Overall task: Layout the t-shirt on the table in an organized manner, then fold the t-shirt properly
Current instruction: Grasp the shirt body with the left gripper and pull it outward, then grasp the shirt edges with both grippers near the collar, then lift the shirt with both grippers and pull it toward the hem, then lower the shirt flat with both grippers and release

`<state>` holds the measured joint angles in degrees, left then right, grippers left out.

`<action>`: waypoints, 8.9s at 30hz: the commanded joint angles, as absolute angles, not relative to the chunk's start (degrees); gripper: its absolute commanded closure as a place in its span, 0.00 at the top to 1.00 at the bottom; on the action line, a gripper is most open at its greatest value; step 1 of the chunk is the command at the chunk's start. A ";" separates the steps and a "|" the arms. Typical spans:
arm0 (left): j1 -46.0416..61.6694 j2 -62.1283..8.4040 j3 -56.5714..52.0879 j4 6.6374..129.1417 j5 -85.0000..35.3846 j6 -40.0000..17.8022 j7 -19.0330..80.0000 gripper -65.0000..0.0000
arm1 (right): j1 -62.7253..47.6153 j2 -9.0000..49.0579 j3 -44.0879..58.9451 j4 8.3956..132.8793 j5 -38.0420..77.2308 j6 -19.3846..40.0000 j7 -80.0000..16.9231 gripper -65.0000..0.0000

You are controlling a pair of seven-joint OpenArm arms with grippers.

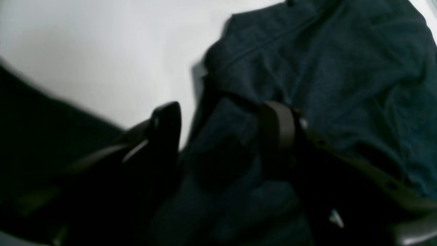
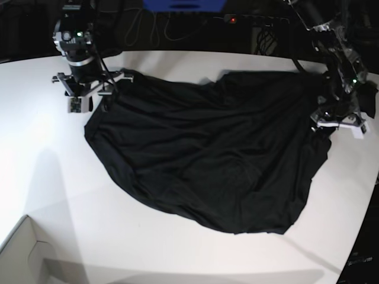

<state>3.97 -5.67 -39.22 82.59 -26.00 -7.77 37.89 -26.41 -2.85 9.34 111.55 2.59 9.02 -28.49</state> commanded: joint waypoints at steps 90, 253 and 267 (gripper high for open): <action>-6.73 -16.04 -46.46 76.44 -24.92 -8.04 36.09 0.45 | -16.31 -4.18 11.74 93.76 2.51 8.66 -36.62 0.00; -37.49 -13.85 -24.75 38.81 -19.82 -7.78 9.71 0.10 | 41.80 15.25 14.37 40.75 2.42 17.89 -7.69 0.00; -37.49 -13.93 -24.48 38.46 -20.35 -7.52 10.15 0.63 | 39.52 17.89 14.64 41.63 2.86 17.89 -8.40 0.59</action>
